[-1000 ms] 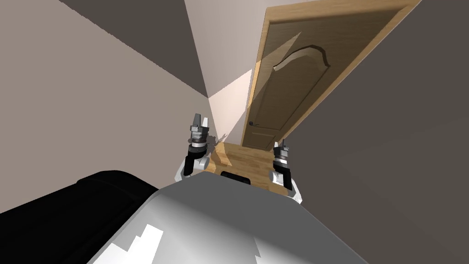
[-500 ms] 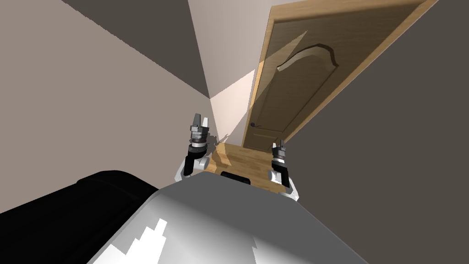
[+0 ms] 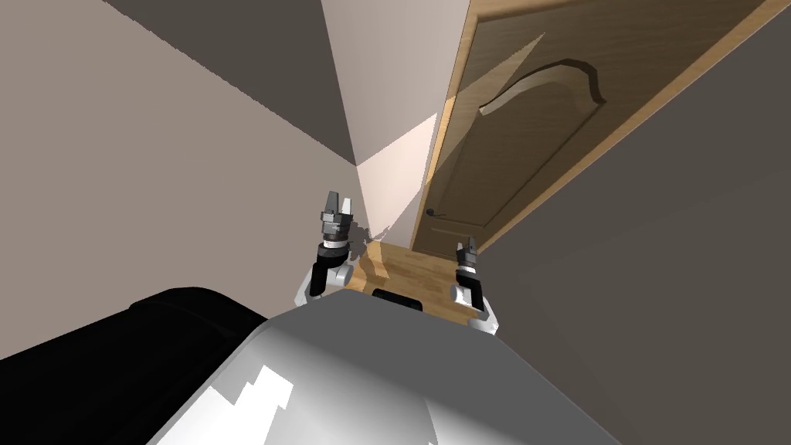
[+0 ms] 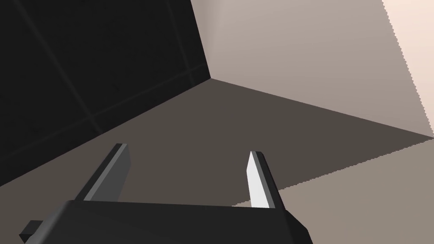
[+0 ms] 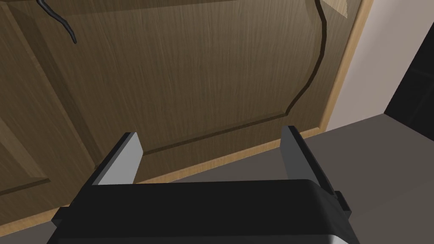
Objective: Pull the door open
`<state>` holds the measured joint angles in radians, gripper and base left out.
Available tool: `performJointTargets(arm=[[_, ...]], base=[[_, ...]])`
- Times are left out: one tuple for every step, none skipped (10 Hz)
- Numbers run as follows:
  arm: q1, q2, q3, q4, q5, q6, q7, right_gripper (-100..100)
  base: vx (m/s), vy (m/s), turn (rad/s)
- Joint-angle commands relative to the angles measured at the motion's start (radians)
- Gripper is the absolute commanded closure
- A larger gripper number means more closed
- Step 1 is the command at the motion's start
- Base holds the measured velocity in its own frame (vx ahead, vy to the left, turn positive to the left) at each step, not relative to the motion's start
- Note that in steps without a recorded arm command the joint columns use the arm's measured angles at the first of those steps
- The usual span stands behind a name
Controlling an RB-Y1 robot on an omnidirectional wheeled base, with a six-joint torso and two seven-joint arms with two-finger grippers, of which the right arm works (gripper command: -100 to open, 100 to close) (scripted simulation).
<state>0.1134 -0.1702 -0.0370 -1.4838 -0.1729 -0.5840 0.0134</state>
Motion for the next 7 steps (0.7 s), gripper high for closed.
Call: performJointTargets(arm=[[-0.019, -0.004, 0.003, 0.050, -0.016, -0.007, 0.012, -100], [-0.033, -0.008, 0.005, 0.079, -0.027, -0.011, 0.018, -100], [-0.047, -0.012, 0.006, 0.114, -0.038, -0.014, 0.025, -100], [-0.047, -0.012, 0.006, 0.120, -0.038, -0.014, 0.025, -100], [-0.061, -0.016, 0.008, 0.154, -0.049, -0.018, 0.032, -100], [-0.075, -0.020, 0.009, 0.186, -0.060, -0.021, 0.038, -100], [-0.088, -0.024, 0.010, 0.219, -0.071, -0.025, 0.045, -100]], base=[[0.089, 0.007, 0.102], [0.094, 0.012, 0.118], [0.096, 0.009, 0.080], [0.069, -0.001, 0.022], [0.062, 0.004, 0.066], [0.081, -0.003, 0.101], [0.093, -0.009, 0.103]])
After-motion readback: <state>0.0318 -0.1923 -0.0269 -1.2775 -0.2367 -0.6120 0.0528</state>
